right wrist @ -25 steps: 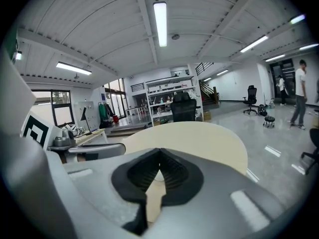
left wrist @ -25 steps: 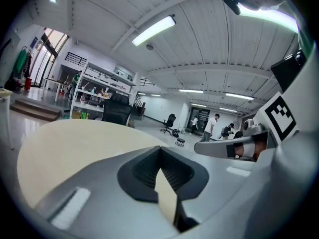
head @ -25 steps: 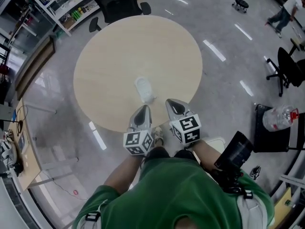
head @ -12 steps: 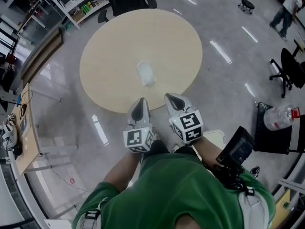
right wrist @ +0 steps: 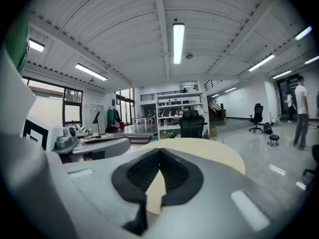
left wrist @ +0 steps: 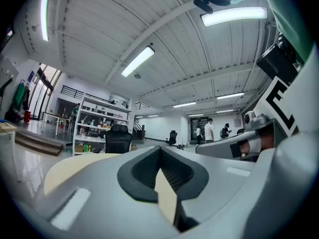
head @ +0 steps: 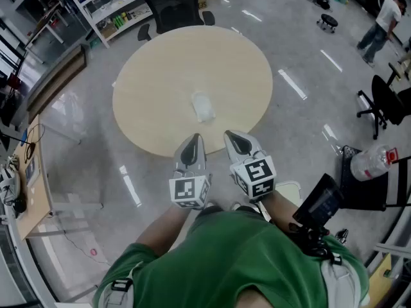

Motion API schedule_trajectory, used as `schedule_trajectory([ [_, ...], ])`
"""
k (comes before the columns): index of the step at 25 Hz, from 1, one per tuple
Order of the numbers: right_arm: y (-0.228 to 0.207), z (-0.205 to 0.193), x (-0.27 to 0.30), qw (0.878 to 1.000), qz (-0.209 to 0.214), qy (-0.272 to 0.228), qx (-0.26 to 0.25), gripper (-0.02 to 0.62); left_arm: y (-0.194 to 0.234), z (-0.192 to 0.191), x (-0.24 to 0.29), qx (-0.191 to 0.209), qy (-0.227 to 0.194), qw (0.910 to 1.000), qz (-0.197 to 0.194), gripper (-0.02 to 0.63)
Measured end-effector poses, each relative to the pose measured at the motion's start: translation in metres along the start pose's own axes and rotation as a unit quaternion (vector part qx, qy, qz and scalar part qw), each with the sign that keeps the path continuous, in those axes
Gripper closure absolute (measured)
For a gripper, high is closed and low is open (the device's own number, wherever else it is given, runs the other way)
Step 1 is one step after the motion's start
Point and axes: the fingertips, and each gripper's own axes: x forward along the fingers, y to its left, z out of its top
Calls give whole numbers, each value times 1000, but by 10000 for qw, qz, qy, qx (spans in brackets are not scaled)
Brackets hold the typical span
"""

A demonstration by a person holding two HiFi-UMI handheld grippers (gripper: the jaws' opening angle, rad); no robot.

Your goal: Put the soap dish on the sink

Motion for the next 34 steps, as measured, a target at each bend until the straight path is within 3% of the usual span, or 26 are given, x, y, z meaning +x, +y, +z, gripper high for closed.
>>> schedule_trajectory([
  [17,12,4,-20,9997,-217,-54,-90,594,-10,0,-14,-160,105,9994,-296,600],
  [29,-8,1,-2,9996,-255,-98,-94,594,-6,-7,12,-220,84,9992,-320,600],
  [34,13,14,-17,9995,-256,-107,-145,594,-6,11,-9,-256,36,9991,-331,600],
])
